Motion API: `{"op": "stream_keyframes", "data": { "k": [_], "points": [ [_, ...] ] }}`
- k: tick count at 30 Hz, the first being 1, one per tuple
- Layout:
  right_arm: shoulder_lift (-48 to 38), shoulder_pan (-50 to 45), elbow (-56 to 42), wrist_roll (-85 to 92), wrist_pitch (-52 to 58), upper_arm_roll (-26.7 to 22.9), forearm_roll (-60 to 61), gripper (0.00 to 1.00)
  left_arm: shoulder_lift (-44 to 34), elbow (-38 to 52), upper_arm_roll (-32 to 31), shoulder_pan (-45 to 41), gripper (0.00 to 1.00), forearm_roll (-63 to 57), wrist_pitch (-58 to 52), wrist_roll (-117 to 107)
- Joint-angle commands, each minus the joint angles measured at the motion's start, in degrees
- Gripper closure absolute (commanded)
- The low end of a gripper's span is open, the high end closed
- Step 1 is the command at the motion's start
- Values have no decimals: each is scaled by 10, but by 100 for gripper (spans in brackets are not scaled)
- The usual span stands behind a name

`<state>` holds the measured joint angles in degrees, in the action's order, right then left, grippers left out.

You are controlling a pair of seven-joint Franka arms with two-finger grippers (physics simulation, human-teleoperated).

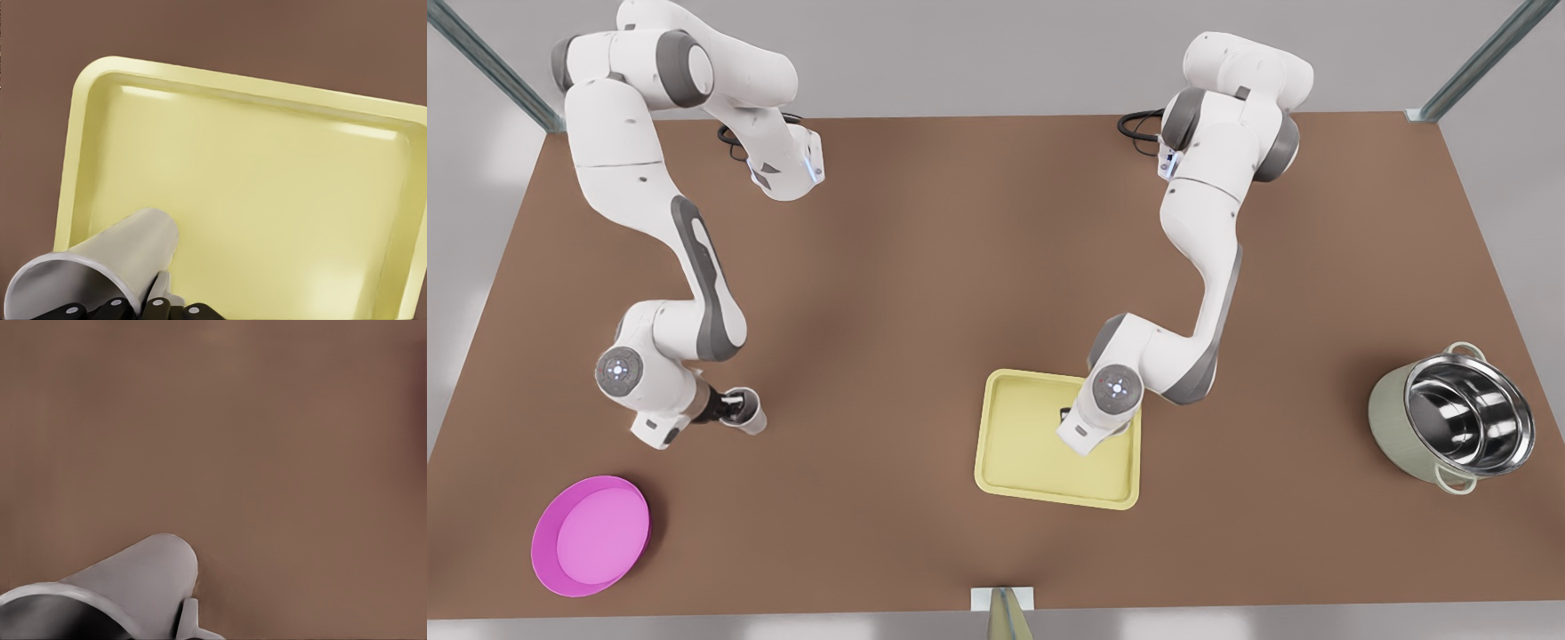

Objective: Use both arms to respectively pick up the white IKEA cups from the middle-left and middle-right positions, then place the white IKEA cups onto the middle-middle tray, ensuring that the cups remain upright and do not tip over

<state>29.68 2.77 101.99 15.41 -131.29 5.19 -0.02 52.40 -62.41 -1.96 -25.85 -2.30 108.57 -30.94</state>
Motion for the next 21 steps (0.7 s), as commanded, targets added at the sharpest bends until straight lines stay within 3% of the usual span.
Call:
{"op": "stream_keyframes", "data": {
  "k": [1,2,4,8,10,11,16,21],
  "points": [
    [1,-26,-17,8,-6,19,-1,79,2,-1,0,1,79,-2,-3,-180],
    [3,-54,-29,8,-8,19,0,79,2,-2,-1,2,79,1,-3,-180],
    [25,-101,-66,4,-8,19,11,79,5,-2,-1,4,56,0,-3,-179],
    [62,-203,-122,-206,-5,19,29,79,9,-2,0,7,35,-1,-3,-179],
    [93,-256,-178,-327,4,18,25,79,6,-1,0,9,5,1,-4,-179],
    [107,-281,-195,-373,4,18,24,79,3,1,-1,12,0,3,-8,-179],
    [188,-339,-315,-498,19,18,29,79,-84,15,-1,15,0,19,-157,-179],
    [246,-364,-380,-510,26,19,30,79,-185,43,4,163,0,25,-360,47]
  ]
}}
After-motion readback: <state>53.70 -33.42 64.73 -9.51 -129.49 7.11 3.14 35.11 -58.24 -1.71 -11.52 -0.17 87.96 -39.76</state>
